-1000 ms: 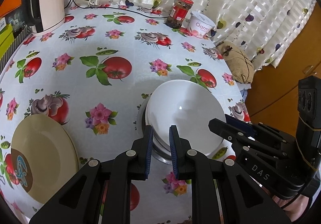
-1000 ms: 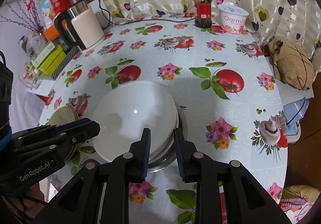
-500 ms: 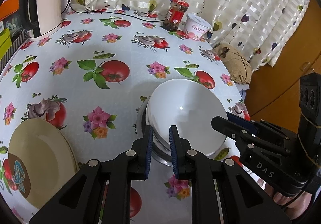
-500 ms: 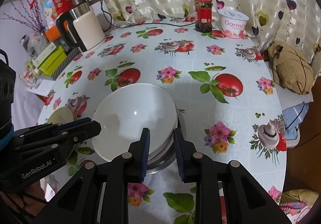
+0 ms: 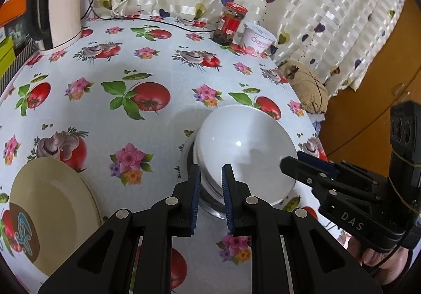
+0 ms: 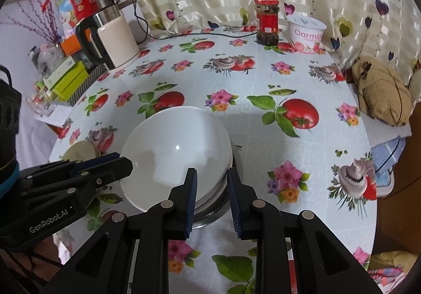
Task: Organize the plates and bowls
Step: 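Grasp the steel bowl rim holding the nested bowls with the left tool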
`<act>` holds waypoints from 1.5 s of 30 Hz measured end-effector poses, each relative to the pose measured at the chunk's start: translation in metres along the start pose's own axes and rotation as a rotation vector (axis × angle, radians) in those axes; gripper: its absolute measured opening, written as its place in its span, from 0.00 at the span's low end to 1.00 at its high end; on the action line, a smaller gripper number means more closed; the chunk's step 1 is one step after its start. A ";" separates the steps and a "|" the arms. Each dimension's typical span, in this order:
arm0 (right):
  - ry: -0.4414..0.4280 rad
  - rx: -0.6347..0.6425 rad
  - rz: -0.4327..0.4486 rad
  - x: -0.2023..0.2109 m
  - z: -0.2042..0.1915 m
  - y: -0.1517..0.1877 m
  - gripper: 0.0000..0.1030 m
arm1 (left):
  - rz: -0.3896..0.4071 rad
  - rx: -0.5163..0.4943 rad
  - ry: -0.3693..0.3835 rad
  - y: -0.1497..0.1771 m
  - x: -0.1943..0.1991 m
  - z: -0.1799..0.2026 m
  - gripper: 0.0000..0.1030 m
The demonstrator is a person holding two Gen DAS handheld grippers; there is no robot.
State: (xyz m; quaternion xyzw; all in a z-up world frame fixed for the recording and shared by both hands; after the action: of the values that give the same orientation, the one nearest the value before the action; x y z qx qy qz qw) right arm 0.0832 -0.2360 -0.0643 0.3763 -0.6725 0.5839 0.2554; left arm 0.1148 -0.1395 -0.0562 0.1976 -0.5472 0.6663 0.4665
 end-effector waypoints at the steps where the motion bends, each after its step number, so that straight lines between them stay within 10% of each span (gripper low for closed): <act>1: -0.001 -0.003 0.000 0.001 0.001 0.000 0.23 | 0.006 0.006 0.001 -0.001 0.002 -0.002 0.17; 45: -0.133 -0.179 -0.029 -0.007 0.049 0.023 0.31 | -0.035 0.123 0.073 0.008 -0.014 -0.050 0.17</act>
State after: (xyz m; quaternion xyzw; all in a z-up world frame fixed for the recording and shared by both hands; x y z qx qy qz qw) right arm 0.0736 -0.2815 -0.0922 0.3996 -0.7320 0.4914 0.2511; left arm 0.1267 -0.0990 -0.0876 0.2111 -0.4842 0.6972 0.4848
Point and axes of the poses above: each gripper's, at about its wrist camera, not at the fingertips, and x roughly against the way its jaws point, z to its right, y to its underside, the point moved 5 cm from there along -x, roughly the way its jaws point, and after that the axes turned 1 degree about z, right-handed, at the moved point
